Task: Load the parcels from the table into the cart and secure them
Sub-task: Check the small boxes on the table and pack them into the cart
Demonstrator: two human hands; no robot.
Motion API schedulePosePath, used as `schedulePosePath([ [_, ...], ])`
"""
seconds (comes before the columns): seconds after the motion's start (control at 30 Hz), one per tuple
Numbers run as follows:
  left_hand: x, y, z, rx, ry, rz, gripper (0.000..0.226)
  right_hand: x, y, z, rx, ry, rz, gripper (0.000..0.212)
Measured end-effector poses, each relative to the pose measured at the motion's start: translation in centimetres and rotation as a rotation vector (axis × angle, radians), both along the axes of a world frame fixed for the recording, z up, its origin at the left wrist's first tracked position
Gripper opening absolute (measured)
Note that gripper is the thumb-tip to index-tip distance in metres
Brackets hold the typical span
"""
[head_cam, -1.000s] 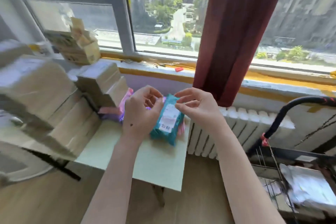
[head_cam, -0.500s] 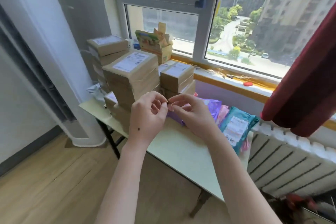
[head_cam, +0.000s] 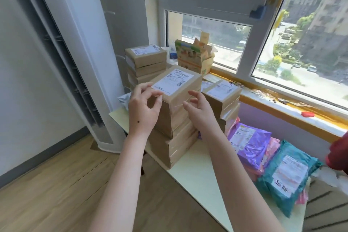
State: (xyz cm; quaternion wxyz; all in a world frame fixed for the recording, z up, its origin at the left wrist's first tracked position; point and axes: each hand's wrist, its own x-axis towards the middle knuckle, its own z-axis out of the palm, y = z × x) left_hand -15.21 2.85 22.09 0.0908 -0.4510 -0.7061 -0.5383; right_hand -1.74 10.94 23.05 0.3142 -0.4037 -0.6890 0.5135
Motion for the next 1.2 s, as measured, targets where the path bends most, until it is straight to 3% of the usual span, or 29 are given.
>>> schedulePosePath([
  [0.17, -3.1, 1.4, -1.1, -0.064, -0.239, 0.008, 0.04, -3.0, 1.5, -1.1, -0.145, 0.066, -0.054, 0.075],
  [0.4, -7.6, 3.3, -2.1, -0.176, -0.876, -0.256, 0.097, -5.5, 1.6, -2.4, -0.234, 0.082, -0.115, 0.085],
  [0.53, -9.5, 4.6, -2.9, -0.282, -1.015, -0.433, 0.09, -6.5, 1.3, -2.6, -0.238, 0.077, -0.175, 0.082],
  [0.67, -10.3, 5.7, -3.6, -0.321, -1.017, -0.555, 0.071, -7.1, 0.9, -2.7, -0.237, 0.153, -0.223, 0.075],
  [0.83, -11.1, 5.8, -3.2, -0.323, -0.918, -0.638, 0.052, -8.0, 0.5, -3.0, -0.215, 0.124, -0.265, 0.107],
  [1.0, -10.6, 5.3, -1.3, -0.264, -0.828, -0.75, 0.063, -7.8, -0.9, -1.6, -0.035, 0.167, -0.343, 0.087],
  [1.2, -8.5, 4.0, 1.2, -0.198, -0.802, -0.921, 0.066, -3.6, -3.4, 0.6, -0.022, 0.328, -0.374, 0.078],
])
